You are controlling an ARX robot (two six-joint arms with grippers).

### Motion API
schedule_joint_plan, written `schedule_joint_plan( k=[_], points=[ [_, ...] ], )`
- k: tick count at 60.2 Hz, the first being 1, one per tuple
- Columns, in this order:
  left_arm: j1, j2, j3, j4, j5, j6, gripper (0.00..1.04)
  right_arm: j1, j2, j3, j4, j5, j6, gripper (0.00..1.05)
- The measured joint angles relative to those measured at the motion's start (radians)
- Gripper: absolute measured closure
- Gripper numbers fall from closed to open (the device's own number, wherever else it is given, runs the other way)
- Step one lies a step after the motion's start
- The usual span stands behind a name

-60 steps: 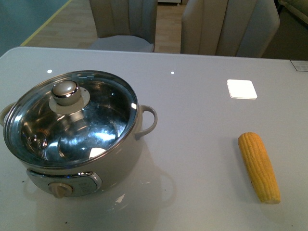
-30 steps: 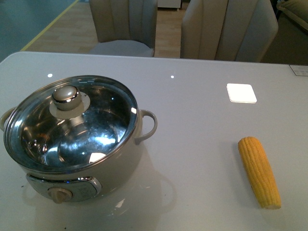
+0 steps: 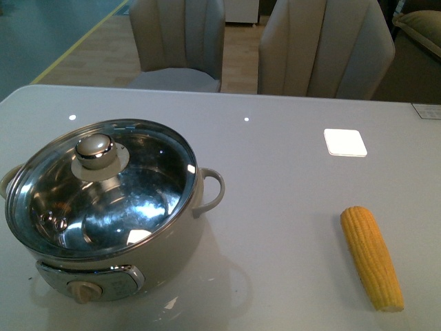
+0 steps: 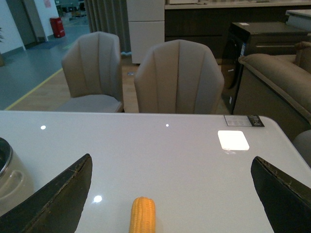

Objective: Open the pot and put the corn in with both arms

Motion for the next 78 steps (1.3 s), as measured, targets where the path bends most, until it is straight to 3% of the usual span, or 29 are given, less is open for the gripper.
schedule_joint_plan(
  k=[12, 32, 44, 78],
  points=[
    [-0.089, 0.603, 0.133, 0.428, -0.133, 0.065, 0.07, 0.000, 0.000, 0.000, 0.000, 0.000, 0.000, 0.09],
    [-0.114, 1.142, 0.317, 0.663, -0.247, 0.117, 0.07, 0.000, 0.000, 0.000, 0.000, 0.000, 0.000, 0.09],
    [-0.104, 1.309, 0.369, 0.728, -0.275, 0.126, 0.07, 0.000, 0.000, 0.000, 0.000, 0.000, 0.000, 0.09],
    [-0.096, 1.497, 0.472, 0.723, -0.294, 0.108, 0.07, 0.000, 0.000, 0.000, 0.000, 0.000, 0.000, 0.09]
  ],
)
